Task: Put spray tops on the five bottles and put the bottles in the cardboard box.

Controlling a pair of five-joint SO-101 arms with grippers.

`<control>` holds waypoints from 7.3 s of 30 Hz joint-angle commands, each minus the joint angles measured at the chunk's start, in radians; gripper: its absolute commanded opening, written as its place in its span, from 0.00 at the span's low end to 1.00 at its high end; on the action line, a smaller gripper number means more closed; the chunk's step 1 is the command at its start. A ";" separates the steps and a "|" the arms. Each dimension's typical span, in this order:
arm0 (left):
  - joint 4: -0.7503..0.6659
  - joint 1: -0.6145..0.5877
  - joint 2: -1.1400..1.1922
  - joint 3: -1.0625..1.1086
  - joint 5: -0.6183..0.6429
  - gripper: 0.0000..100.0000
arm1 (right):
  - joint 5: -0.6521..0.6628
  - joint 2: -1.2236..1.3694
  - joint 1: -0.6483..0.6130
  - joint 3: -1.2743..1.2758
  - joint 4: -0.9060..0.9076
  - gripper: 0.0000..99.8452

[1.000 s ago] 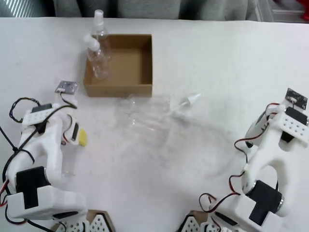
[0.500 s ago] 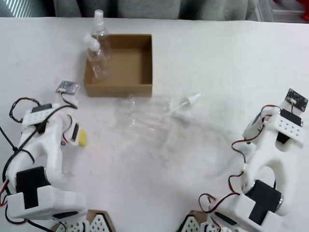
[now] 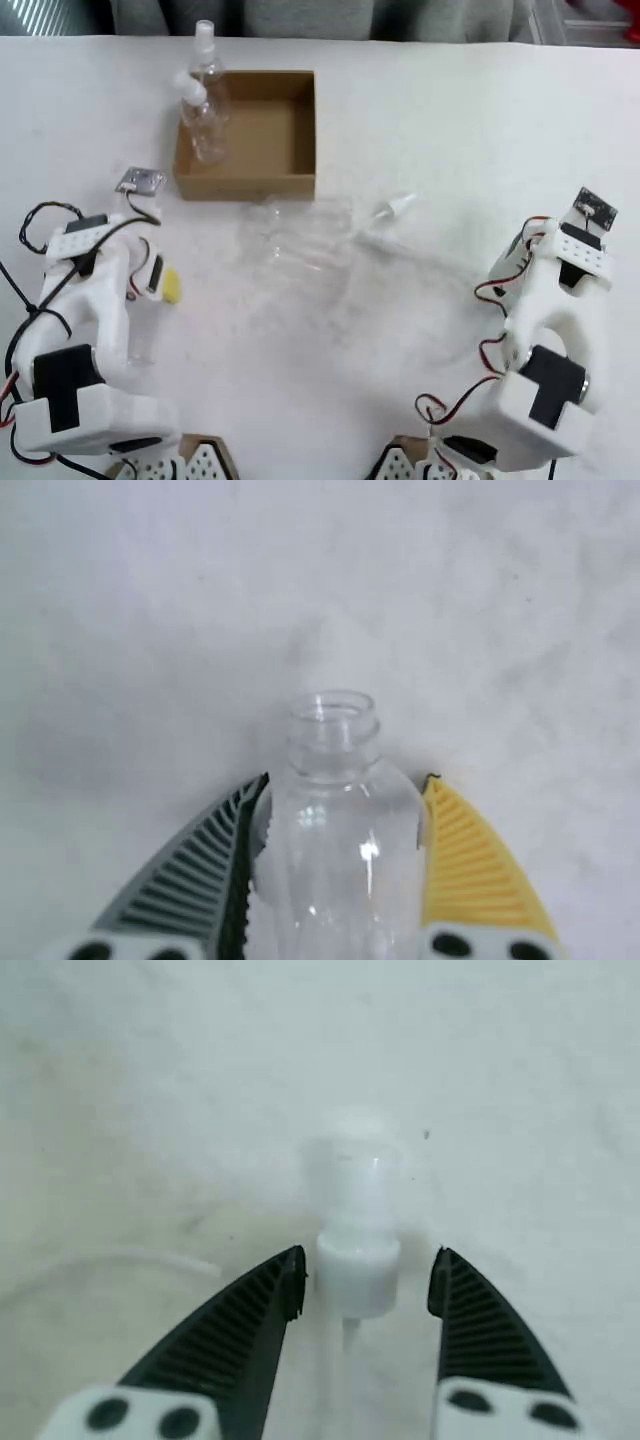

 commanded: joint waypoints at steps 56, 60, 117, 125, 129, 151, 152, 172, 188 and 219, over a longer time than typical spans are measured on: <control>0.011 -0.005 -0.004 -0.043 -0.012 0.04 | -0.068 -0.760 -0.662 -0.170 -0.031 0.02; 0.011 -0.005 -0.004 -0.043 -0.012 0.04 | -0.060 -0.760 -0.803 -0.170 -0.194 0.02; -0.232 0.285 -1.353 0.595 -0.005 0.04 | -0.069 -0.995 -1.029 0.394 -0.553 0.02; -0.241 0.291 -1.478 0.652 -0.005 0.04 | -0.069 -1.225 -1.023 0.489 -0.590 0.02; -0.308 0.291 -1.526 0.681 -0.005 0.03 | -0.069 -1.225 -1.024 0.552 -0.722 0.02; -0.773 0.539 -1.666 0.945 -0.005 0.03 | -0.069 -1.227 -1.072 0.703 -1.150 0.02; -0.802 0.549 -1.666 0.964 -0.005 0.03 | -0.069 -1.227 -1.069 0.703 -1.170 0.02; -0.681 0.549 -1.664 0.997 -0.009 0.02 | -0.247 -1.236 -0.912 0.658 -1.383 0.02; -0.605 0.549 -1.664 0.997 -0.012 0.02 | -0.287 -1.227 -1.012 0.675 -1.385 0.02; -0.598 0.545 -1.664 0.997 -0.012 0.02 | -0.287 -0.934 -0.997 0.672 -1.662 0.02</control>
